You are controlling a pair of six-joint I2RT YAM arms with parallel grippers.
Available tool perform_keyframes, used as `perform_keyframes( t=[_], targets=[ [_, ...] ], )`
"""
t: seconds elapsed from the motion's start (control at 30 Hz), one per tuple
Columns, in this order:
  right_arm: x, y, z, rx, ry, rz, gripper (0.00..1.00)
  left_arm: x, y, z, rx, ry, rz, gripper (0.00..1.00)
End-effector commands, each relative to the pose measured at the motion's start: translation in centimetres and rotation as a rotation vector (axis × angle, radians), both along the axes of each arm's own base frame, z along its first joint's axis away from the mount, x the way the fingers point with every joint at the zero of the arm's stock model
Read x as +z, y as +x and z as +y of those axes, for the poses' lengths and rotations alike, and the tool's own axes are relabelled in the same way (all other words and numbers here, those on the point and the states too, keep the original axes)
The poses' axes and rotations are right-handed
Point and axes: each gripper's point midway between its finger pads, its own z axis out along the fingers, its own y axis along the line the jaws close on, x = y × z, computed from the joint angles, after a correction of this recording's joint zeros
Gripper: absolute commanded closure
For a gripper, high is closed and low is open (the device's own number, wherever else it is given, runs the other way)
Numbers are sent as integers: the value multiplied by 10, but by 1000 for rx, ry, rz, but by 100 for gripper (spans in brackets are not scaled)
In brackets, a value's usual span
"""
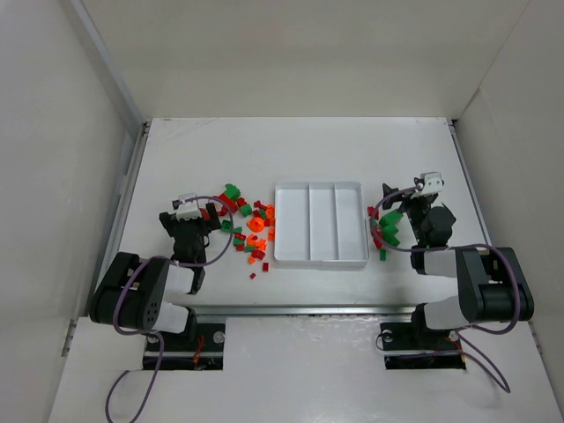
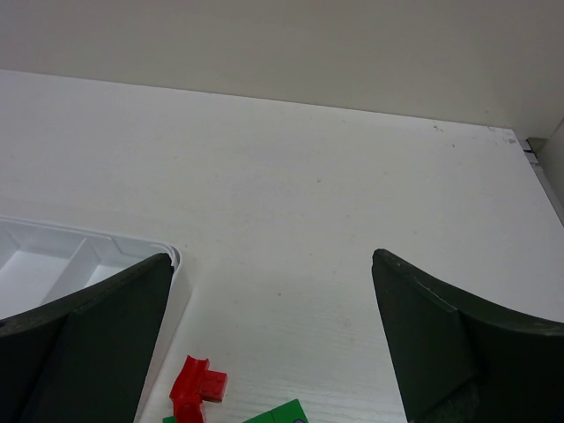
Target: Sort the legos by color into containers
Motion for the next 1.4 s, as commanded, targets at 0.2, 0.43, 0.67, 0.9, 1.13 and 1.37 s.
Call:
perform_keyframes(
  t=[0.2,0.43,0.67,0.9,1.13,1.37],
  targets=[
    [14,2,1,-2,5,-49,0,78,4,13,126,-93,-338,0],
    [14,2,1,-2,5,-49,0,78,4,13,126,-93,-338,0],
    [14,2,1,-2,5,-49,0,78,4,13,126,-93,-338,0],
    [14,2,1,-2,5,-49,0,78,4,13,126,-93,-338,0],
    [14,2,1,-2,5,-49,0,75,4,13,126,-90,-329,0],
    [14,2,1,-2,5,-49,0,74,5,13,116,-95,-323,0]
  ],
)
